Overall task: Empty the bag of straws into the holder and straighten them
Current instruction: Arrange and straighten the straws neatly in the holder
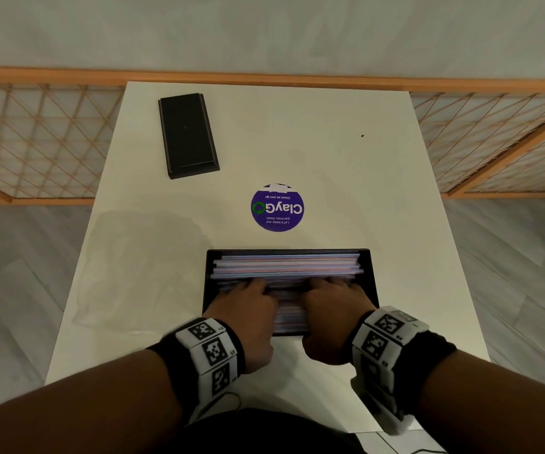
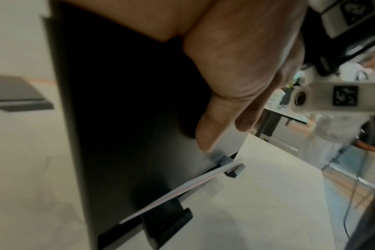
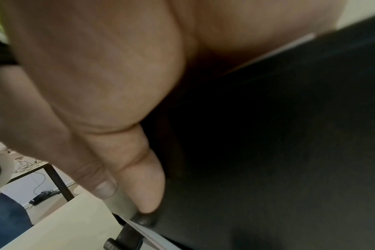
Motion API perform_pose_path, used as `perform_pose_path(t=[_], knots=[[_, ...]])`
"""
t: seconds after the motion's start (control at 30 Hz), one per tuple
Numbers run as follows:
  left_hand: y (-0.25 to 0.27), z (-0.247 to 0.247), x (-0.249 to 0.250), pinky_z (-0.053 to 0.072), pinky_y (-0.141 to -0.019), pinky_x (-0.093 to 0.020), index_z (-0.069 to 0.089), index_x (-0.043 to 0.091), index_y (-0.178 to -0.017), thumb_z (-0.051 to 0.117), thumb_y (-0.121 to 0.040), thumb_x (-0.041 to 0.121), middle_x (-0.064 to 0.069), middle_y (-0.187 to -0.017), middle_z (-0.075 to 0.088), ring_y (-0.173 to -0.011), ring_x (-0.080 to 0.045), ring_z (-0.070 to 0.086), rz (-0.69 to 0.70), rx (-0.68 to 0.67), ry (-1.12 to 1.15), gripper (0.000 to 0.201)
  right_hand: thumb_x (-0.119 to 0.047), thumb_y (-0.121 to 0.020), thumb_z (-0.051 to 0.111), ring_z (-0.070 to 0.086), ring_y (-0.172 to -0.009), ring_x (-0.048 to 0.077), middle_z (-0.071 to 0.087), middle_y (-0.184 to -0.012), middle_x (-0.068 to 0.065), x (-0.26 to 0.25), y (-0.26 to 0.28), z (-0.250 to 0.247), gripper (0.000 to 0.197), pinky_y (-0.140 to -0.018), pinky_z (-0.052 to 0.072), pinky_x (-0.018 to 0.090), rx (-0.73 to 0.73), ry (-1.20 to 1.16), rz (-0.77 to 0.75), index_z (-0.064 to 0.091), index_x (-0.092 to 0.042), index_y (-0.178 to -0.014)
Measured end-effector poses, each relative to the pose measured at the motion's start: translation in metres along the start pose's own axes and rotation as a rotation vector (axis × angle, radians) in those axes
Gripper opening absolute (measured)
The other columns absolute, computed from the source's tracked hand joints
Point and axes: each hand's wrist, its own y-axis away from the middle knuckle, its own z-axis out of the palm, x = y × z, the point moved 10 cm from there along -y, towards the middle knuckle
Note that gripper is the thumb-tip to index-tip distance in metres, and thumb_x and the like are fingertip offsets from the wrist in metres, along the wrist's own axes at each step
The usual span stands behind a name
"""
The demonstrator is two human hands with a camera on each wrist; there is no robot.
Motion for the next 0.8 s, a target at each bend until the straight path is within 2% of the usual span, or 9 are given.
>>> perform_pose_path(t=[0.1,0.27,0.33,0.4,0.5,0.63,0.73,0.8], knots=[[0.000,0.000,-0.001,0.047,-0.104,-0.039,0.062,0.024,-0.124,0.063,-0.085,0.028,0.001,-0.133,0.045,-0.122,-0.025,0.050,-0.007,-0.012,0.021,0.039,-0.038,-0.074,0.062,0.046,-0.119,0.027,0.050,-0.124,-0.001,0.001,0.000,0.001,0.043,-0.103,0.040,0.042,-0.025,-0.006,-0.001,0.064,-0.027,-0.115],[-0.001,-0.001,-0.001,0.054,-0.093,-0.035,0.062,0.022,-0.119,0.065,-0.084,0.029,0.001,-0.125,0.058,-0.111,-0.024,0.061,-0.017,-0.015,0.012,0.036,-0.037,-0.073,0.059,0.059,-0.108,0.025,0.064,-0.111,-0.004,0.000,0.000,0.000,0.037,-0.104,0.042,0.041,-0.022,0.010,-0.006,0.064,-0.025,-0.108],[-0.001,-0.002,-0.002,0.054,-0.095,-0.036,0.062,0.021,-0.121,0.065,-0.084,0.030,0.001,-0.125,0.058,-0.111,-0.023,0.061,-0.017,-0.010,0.008,0.038,-0.036,-0.074,0.058,0.061,-0.104,0.026,0.066,-0.109,-0.004,0.000,0.001,0.001,0.039,-0.103,0.042,0.043,-0.006,0.001,-0.003,0.058,-0.025,-0.111],[-0.001,-0.002,-0.003,0.053,-0.098,-0.038,0.061,0.022,-0.122,0.064,-0.083,0.031,0.000,-0.128,0.056,-0.114,-0.024,0.060,-0.014,-0.010,-0.013,0.040,-0.035,-0.075,0.059,0.060,-0.107,0.026,0.064,-0.113,-0.004,0.000,0.001,0.000,0.040,-0.104,0.040,0.044,0.008,0.003,-0.002,0.055,-0.026,-0.114],[0.000,-0.002,-0.004,0.051,-0.099,-0.041,0.061,0.022,-0.123,0.064,-0.084,0.030,-0.001,-0.132,0.050,-0.117,-0.026,0.057,-0.019,-0.024,-0.031,0.040,-0.035,-0.077,0.059,0.051,-0.118,0.026,0.055,-0.124,-0.004,0.003,0.001,0.000,0.043,-0.106,0.037,0.042,0.001,0.003,0.008,0.059,-0.028,-0.120],[0.000,-0.001,-0.003,0.053,-0.097,-0.041,0.062,0.021,-0.123,0.063,-0.085,0.027,-0.004,-0.135,0.043,-0.113,-0.029,0.059,-0.032,-0.039,-0.022,0.038,-0.036,-0.076,0.061,0.045,-0.120,0.027,0.048,-0.127,-0.002,0.002,0.000,-0.001,0.046,-0.106,0.037,0.043,-0.001,0.014,0.007,0.063,-0.028,-0.121],[0.000,-0.002,-0.002,0.049,-0.101,-0.041,0.059,0.021,-0.125,0.064,-0.084,0.027,-0.003,-0.133,0.048,-0.119,-0.028,0.055,-0.019,-0.003,-0.040,0.042,-0.034,-0.075,0.062,0.051,-0.117,0.026,0.054,-0.124,-0.002,-0.003,0.001,-0.006,0.045,-0.104,0.040,0.042,0.023,0.051,-0.033,0.062,-0.027,-0.120],[0.001,-0.006,-0.003,0.048,-0.101,-0.039,0.052,0.022,-0.125,0.066,-0.082,0.029,-0.002,-0.129,0.057,-0.119,-0.028,0.056,-0.009,0.045,-0.043,0.046,-0.030,-0.075,0.062,0.059,-0.111,0.024,0.062,-0.118,-0.003,-0.005,0.002,-0.009,0.048,-0.103,0.043,0.041,0.052,0.042,-0.059,0.053,-0.026,-0.121]])
